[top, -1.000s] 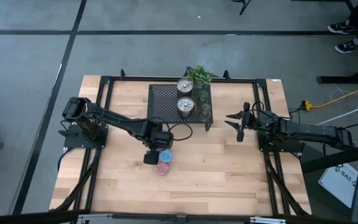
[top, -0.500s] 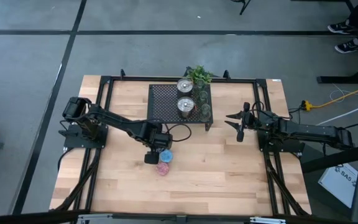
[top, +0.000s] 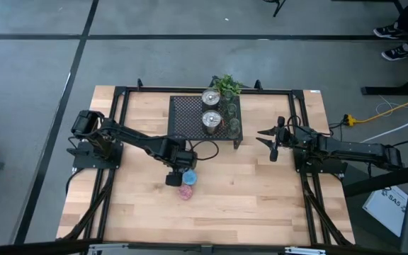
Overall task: Pick & Place candle stick holders
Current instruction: Put the red patterned scented candle on the shelf
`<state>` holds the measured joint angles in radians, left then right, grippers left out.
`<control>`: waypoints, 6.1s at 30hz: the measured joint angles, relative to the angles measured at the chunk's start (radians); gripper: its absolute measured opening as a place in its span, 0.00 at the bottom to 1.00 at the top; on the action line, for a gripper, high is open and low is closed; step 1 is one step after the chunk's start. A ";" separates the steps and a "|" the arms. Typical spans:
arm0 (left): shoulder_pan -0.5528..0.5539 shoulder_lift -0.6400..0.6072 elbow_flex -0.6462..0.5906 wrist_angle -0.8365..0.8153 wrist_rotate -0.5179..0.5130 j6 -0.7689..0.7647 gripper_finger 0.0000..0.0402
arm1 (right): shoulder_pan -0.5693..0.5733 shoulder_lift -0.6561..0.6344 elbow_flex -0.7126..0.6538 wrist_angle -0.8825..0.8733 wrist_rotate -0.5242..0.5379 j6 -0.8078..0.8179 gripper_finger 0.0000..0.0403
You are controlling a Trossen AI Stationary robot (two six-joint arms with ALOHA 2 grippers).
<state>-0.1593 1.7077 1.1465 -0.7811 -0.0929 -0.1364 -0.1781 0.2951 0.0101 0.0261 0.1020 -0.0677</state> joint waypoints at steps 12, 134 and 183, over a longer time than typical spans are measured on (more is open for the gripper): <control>0.007 -0.001 -0.088 0.154 0.018 0.003 0.76 | 0.000 0.000 0.000 0.000 0.000 0.000 0.32; -0.299 -0.343 -0.127 -0.209 -0.356 -0.303 0.83 | 0.000 0.000 0.000 0.000 0.000 0.000 0.32; -0.237 -0.367 -0.483 0.255 -0.199 -0.478 0.82 | 0.000 0.000 0.000 0.000 0.000 0.000 0.32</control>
<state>-0.3962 1.3407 0.6636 -0.5260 -0.2916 -0.6140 -0.1780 0.2951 0.0101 0.0261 0.1020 -0.0677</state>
